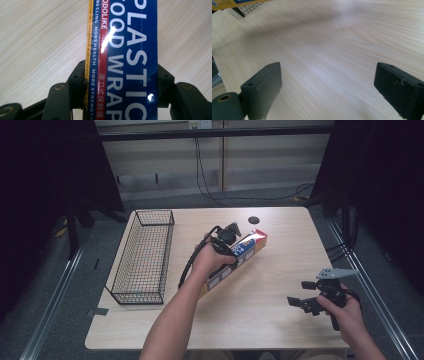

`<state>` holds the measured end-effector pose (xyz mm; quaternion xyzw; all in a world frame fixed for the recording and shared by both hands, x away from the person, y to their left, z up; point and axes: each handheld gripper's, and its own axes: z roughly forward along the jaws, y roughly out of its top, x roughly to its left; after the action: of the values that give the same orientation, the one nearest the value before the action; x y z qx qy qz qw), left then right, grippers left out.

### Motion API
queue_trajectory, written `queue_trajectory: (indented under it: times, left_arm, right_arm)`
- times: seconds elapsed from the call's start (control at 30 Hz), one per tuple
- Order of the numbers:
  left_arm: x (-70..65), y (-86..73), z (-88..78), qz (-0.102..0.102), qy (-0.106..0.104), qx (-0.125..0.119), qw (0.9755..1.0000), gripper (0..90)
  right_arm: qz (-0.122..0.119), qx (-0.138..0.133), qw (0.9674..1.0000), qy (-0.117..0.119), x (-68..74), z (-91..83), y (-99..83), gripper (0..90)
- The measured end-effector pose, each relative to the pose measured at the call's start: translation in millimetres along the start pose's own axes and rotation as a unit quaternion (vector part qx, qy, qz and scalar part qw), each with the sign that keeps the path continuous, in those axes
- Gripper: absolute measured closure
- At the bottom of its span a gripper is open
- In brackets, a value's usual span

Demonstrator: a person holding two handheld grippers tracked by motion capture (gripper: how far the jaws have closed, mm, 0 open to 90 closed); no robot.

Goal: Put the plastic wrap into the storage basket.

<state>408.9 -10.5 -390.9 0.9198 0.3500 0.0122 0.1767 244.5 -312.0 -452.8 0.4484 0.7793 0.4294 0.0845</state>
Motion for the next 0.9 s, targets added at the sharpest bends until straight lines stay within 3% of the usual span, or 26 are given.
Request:
queue_trajectory:
  times: [0.17,0.43,0.53,0.9]
  left_arm:
    - [5.3,-3.8,-5.3,-0.022,0.002,0.0,0.9998,42.6]
    - [14.8,-9.7,-13.6,-0.037,0.011,-0.001,0.9993,42.6]
    - [17.9,-11.9,-17.5,-0.056,0.014,-0.009,0.9983,42.6]
    - [26.5,-17.6,-29.3,-0.081,0.029,-0.016,0.9961,42.6]
  right_arm:
    - [0.001,-0.001,1.0,0.0,0.0,-0.1,0.1,7.8]
    - [0.002,-0.001,1.0,0.001,0.5,0.4,0.1,7.8]
    - [-0.003,0.001,1.0,0.001,0.0,0.5,-0.1,7.8]
    - [0.001,0.002,1.0,0.002,1.1,1.4,0.1,7.7]
